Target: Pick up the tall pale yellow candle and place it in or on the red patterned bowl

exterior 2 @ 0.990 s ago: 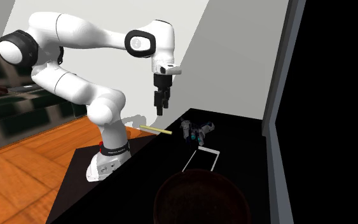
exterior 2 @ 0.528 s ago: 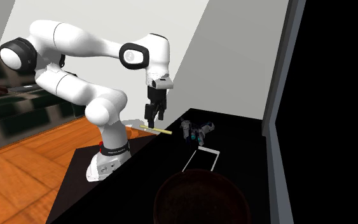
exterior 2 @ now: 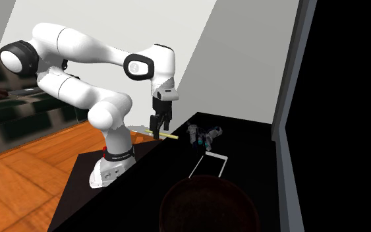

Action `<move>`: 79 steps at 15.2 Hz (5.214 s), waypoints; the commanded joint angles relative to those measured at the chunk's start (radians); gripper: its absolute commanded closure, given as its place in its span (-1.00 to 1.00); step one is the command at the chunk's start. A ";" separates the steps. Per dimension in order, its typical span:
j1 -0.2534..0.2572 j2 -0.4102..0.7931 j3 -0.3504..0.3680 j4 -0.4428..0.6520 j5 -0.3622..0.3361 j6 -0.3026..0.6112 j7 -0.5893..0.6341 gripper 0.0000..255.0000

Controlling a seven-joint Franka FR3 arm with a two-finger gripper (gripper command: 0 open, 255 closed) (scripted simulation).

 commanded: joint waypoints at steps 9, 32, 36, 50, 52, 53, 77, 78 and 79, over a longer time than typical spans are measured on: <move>0.000 0.000 0.000 -0.001 0.000 0.001 0.000 1.00; 0.020 0.009 0.034 0.244 0.039 -0.233 -0.010 1.00; 0.024 0.023 0.040 0.303 0.045 -0.279 -0.013 1.00; -0.003 0.190 -0.099 0.499 -0.065 -0.289 -0.143 1.00; -0.008 0.241 -0.147 0.533 -0.096 -0.264 -0.183 1.00; -0.009 0.268 -0.171 0.552 -0.109 -0.252 -0.203 1.00; 0.025 1.204 -0.758 1.309 0.175 -0.085 -0.867 1.00; 0.023 1.202 -0.755 1.295 0.173 -0.071 -0.865 1.00; 0.023 1.201 -0.753 1.280 0.172 -0.058 -0.864 1.00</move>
